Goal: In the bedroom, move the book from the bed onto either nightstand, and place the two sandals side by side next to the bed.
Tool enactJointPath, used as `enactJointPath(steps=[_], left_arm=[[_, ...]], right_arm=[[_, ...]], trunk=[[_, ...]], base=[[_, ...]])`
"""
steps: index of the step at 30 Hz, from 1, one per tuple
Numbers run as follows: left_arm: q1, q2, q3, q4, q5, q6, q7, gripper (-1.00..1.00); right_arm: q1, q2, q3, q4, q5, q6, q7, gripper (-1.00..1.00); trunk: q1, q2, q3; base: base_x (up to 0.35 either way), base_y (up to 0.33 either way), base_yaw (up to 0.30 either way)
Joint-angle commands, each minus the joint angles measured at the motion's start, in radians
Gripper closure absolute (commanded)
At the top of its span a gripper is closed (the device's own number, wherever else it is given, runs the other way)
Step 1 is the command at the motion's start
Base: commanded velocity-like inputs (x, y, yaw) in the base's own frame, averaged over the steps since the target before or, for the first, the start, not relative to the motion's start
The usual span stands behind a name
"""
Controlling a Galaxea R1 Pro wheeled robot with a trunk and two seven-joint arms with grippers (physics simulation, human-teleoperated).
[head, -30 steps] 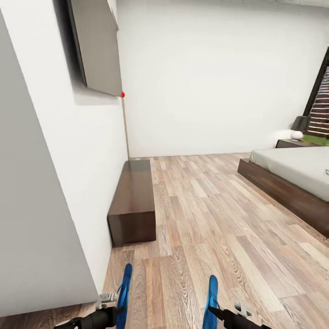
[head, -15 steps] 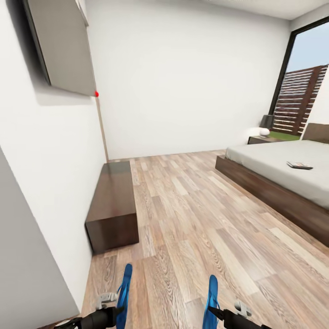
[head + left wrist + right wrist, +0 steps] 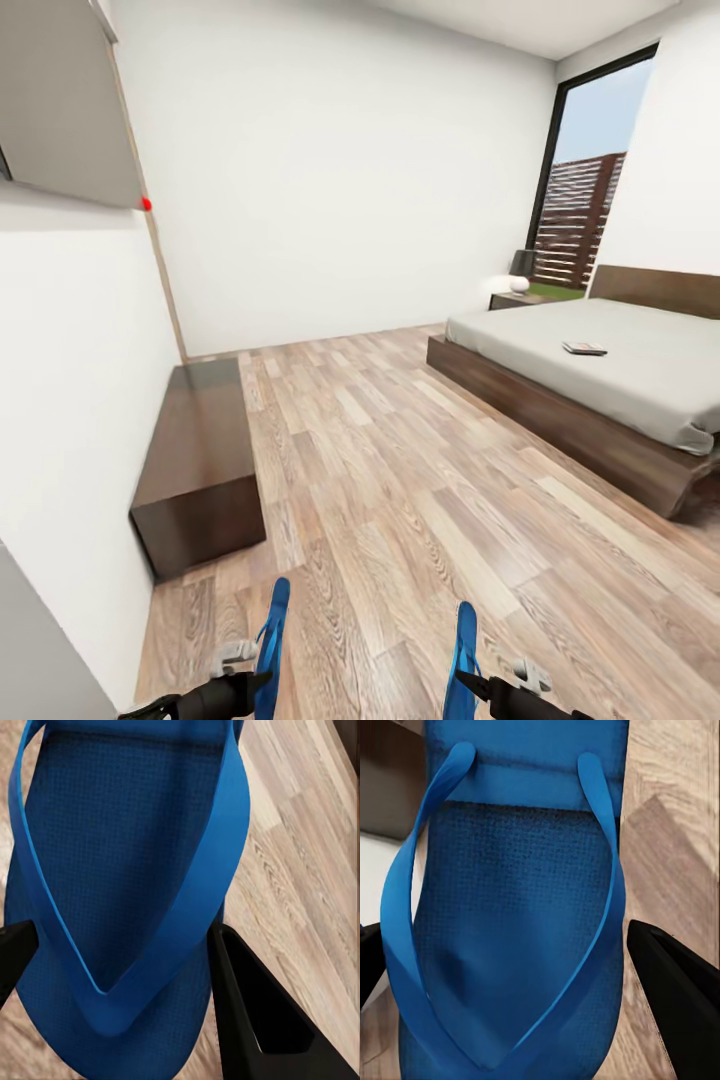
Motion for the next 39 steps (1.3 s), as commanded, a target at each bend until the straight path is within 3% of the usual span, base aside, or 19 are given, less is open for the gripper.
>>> enactJointPath(steps=[1,39], left_arm=[[0.0,0.0,-0.006,0.0,0.006,-0.004,-0.005,1.0],[0.0,0.0,-0.006,0.0,0.006,-0.004,-0.005,1.0]], right_arm=[[-0.001,0.0,-0.008,0.0,-0.003,0.011,0.006,1.0],[-0.001,0.0,-0.008,0.0,-0.003,0.011,0.006,1.0]], trunk=[[0.0,0.0,-0.001],[0.0,0.0,-0.001]], base=[[0.0,0.0,-0.293],[0.0,0.0,-0.284]])
